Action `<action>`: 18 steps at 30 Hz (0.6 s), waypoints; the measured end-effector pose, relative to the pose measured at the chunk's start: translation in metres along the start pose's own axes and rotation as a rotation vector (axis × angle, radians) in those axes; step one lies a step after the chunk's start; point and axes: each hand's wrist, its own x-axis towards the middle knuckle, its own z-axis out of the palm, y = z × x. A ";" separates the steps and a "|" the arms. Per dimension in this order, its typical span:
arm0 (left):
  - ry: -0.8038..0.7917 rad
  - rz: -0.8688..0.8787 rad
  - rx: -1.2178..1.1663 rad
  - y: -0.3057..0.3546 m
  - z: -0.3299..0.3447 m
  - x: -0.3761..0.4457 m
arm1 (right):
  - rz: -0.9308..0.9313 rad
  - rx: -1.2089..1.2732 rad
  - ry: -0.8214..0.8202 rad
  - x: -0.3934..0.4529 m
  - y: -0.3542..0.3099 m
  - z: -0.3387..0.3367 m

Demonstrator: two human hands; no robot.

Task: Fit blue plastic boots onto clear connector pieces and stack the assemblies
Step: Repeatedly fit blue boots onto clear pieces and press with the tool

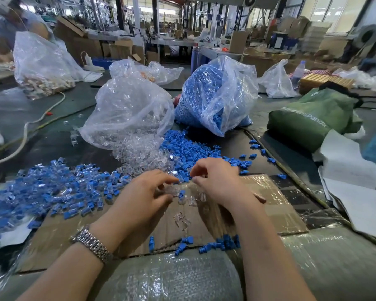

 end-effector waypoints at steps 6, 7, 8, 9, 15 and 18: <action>0.014 -0.007 -0.055 -0.002 -0.005 -0.002 | -0.099 -0.047 -0.144 -0.006 -0.012 0.009; 0.017 -0.007 -0.056 -0.002 -0.005 -0.002 | -0.102 -0.069 -0.153 -0.007 -0.013 0.010; 0.021 -0.006 -0.058 -0.003 -0.004 -0.002 | -0.101 -0.078 -0.158 -0.007 -0.014 0.010; 0.025 -0.005 -0.059 -0.003 -0.004 -0.002 | -0.096 -0.083 -0.158 -0.006 -0.015 0.010; 0.063 -0.012 -0.085 -0.004 -0.002 -0.002 | -0.061 -0.076 -0.186 -0.007 -0.019 0.014; 0.065 -0.005 -0.115 -0.002 -0.002 -0.002 | -0.043 -0.115 -0.176 -0.007 -0.023 0.018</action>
